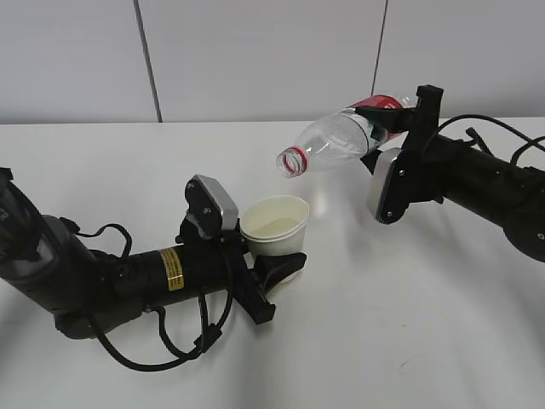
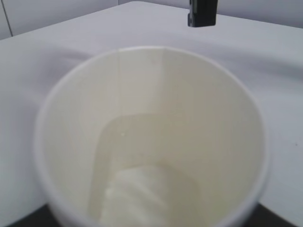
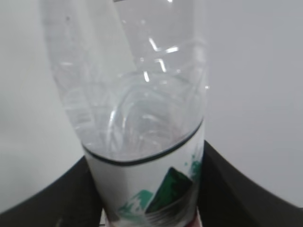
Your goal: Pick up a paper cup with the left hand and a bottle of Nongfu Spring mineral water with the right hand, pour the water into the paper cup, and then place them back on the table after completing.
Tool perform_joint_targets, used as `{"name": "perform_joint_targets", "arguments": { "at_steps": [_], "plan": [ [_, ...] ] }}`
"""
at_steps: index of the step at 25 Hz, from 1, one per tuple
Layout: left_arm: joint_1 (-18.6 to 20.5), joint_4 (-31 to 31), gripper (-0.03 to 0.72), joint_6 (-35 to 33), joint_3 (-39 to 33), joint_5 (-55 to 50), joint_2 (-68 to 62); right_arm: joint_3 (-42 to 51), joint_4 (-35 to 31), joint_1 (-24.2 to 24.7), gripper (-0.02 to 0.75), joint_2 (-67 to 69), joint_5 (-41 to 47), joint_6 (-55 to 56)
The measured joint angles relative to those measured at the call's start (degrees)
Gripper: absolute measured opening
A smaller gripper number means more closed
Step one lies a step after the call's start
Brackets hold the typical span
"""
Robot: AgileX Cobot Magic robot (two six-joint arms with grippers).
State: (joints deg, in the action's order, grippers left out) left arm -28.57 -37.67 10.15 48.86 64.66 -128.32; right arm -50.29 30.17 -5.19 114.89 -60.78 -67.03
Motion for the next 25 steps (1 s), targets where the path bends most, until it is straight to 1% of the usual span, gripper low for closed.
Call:
{"name": "perform_joint_targets", "arguments": {
  "at_steps": [8, 25],
  "plan": [
    [0.0, 0.7, 0.349, 0.0, 0.0, 0.0, 0.0, 0.1, -1.6, 0.0, 0.396, 0.0, -0.5, 6.0],
    [0.0, 4.2, 0.349, 0.0, 0.0, 0.0, 0.0, 3.0, -4.6, 0.0, 0.396, 0.0, -0.6, 30.8]
  ]
}}
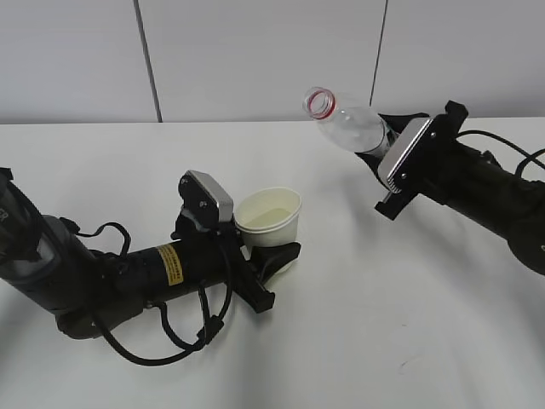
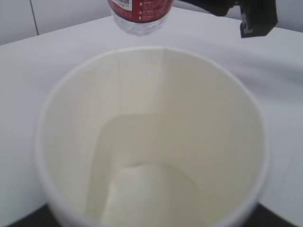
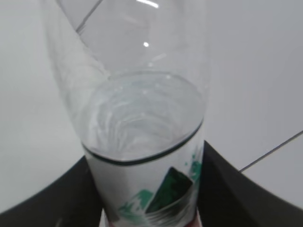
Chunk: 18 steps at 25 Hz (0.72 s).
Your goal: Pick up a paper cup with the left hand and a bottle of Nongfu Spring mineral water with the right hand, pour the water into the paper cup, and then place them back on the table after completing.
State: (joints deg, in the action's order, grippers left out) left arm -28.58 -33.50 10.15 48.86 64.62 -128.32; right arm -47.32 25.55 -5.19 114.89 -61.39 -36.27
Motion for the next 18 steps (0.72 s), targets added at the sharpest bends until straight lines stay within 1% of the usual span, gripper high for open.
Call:
{"name": "perform_joint_targets", "arguments": {
  "at_steps": [11, 18],
  "plan": [
    [0.0, 1.3, 0.349, 0.0, 0.0, 0.0, 0.0, 0.0, -3.3, 0.0, 0.396, 0.0, 0.0, 18.3],
    [0.0, 4.0, 0.349, 0.0, 0.0, 0.0, 0.0, 0.0, -5.7, 0.0, 0.396, 0.0, 0.0, 34.8]
  ]
}}
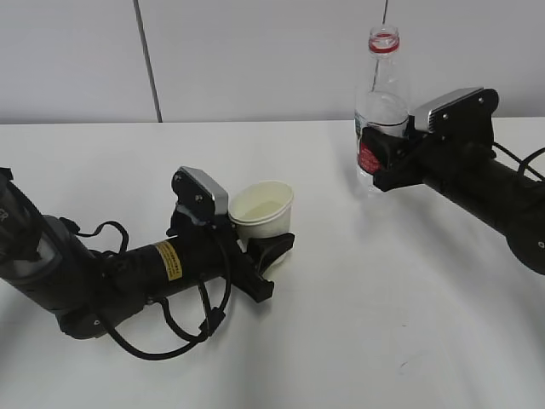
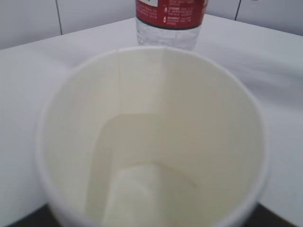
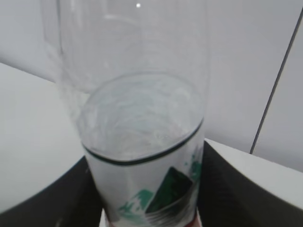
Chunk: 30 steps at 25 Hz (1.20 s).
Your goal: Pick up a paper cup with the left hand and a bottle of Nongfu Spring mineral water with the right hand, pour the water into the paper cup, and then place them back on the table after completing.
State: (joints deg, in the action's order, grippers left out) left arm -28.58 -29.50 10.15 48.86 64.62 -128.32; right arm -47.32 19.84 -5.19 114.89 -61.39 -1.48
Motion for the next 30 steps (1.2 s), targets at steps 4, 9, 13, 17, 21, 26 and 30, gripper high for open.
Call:
{"name": "perform_joint_targets", "arguments": {
  "at_steps": [4, 9, 13, 17, 21, 26, 30],
  "plan": [
    [0.0, 1.8, 0.349, 0.0, 0.0, -0.4, 0.0, 0.0, -0.1, 0.0, 0.396, 0.0, 0.0, 6.8],
    [0.0, 5.1, 0.349, 0.0, 0.0, -2.5, 0.0, 0.0, -0.2, 0.0, 0.396, 0.0, 0.0, 12.0],
    [0.2, 8.5, 0.349, 0.0, 0.0, -2.8, 0.0, 0.0, -1.0, 0.0, 0.396, 0.0, 1.0, 13.8],
    [2.0, 10.0, 0.349, 0.0, 0.0, -2.8, 0.0, 0.0, -2.3, 0.0, 0.396, 0.0, 2.3, 14.2],
    [4.5, 10.4, 0.349, 0.0, 0.0, -2.8, 0.0, 0.0, -2.7, 0.0, 0.396, 0.0, 2.4, 14.3],
    [8.3, 10.4, 0.349, 0.0, 0.0, -2.8, 0.0, 0.0, -3.3, 0.0, 0.396, 0.0, 2.5, 14.3],
    [11.9, 10.4, 0.349, -0.8, 0.0, -2.8, 0.0, 0.0, -3.3, 0.0, 0.396, 0.0, 2.5, 14.3]
  ]
}}
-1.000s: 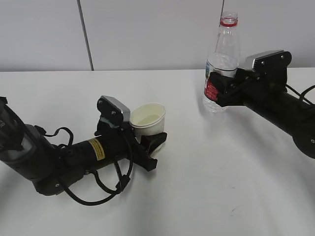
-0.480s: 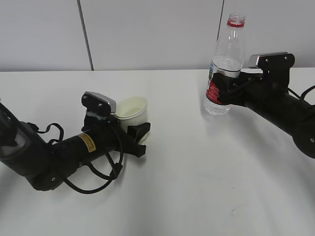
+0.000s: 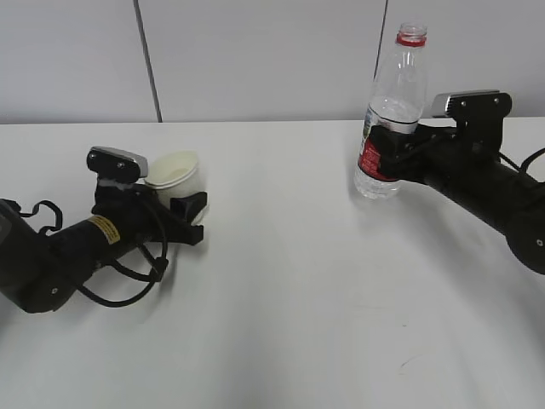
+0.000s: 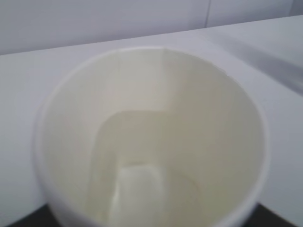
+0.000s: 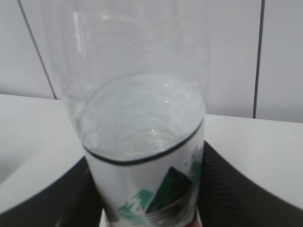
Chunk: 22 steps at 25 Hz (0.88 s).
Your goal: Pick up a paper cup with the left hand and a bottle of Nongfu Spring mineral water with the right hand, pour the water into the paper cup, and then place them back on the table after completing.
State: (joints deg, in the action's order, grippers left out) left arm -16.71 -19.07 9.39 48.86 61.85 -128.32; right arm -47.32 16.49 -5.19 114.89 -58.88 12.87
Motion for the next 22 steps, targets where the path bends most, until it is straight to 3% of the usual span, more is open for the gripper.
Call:
{"name": "perform_joint_targets", "arguments": {
  "at_steps": [16, 22],
  "plan": [
    [9.2, 2.0, 0.349, -5.3, 0.2, -0.1, -0.2, 0.0, -0.1, 0.0, 0.395, 0.0, 0.0, 0.1],
    [10.5, 2.4, 0.349, -5.3, 2.5, -0.6, -2.0, 0.0, -0.1, 0.0, 0.395, 0.0, 0.0, 0.2]
  ]
}}
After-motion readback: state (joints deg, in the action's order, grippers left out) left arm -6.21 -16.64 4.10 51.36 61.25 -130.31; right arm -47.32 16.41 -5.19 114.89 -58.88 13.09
